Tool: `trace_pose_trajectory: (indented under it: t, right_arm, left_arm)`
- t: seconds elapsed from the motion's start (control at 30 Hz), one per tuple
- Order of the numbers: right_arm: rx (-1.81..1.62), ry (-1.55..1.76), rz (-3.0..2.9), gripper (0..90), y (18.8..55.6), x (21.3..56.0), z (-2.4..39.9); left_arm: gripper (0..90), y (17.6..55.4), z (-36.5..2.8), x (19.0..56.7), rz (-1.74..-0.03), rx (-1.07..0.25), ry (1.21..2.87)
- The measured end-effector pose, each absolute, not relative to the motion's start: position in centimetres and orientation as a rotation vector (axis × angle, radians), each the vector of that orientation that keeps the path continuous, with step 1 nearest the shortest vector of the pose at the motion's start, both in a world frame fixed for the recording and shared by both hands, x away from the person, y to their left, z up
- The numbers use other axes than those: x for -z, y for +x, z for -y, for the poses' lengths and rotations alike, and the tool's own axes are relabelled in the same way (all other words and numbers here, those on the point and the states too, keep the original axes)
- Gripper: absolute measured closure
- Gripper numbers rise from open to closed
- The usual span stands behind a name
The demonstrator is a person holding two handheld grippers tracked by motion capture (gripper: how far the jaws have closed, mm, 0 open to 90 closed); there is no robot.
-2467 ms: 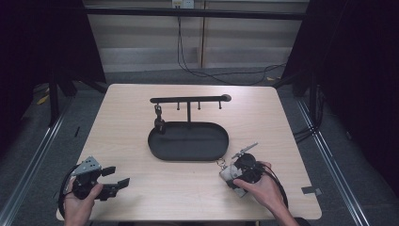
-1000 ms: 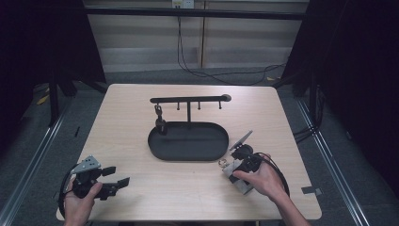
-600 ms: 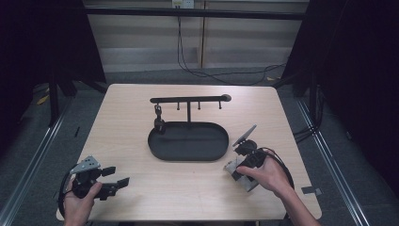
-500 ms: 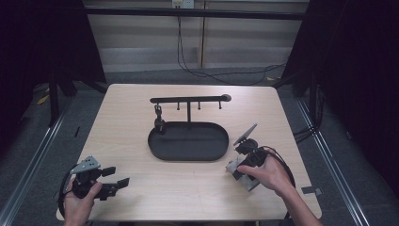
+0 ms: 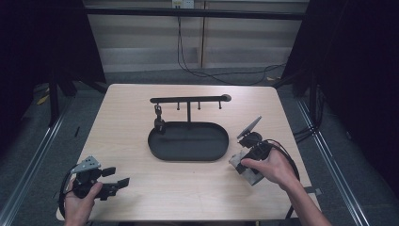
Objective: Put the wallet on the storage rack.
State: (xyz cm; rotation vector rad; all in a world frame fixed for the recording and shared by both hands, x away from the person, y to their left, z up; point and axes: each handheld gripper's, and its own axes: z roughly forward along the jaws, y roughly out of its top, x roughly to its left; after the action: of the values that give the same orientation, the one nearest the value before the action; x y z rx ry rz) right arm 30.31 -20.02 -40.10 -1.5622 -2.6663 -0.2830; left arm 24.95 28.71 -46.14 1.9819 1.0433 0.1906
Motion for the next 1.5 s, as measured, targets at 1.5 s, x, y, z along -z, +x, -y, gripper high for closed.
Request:
trace_pose_trajectory:
  t: [1.5]
  right_arm:
    - [0.649,-1.786,2.475,33.8,36.8,37.4,18.8]
  left_arm:
    - [19.9,24.8,-28.7,45.8,-1.019,-0.200,1.973]
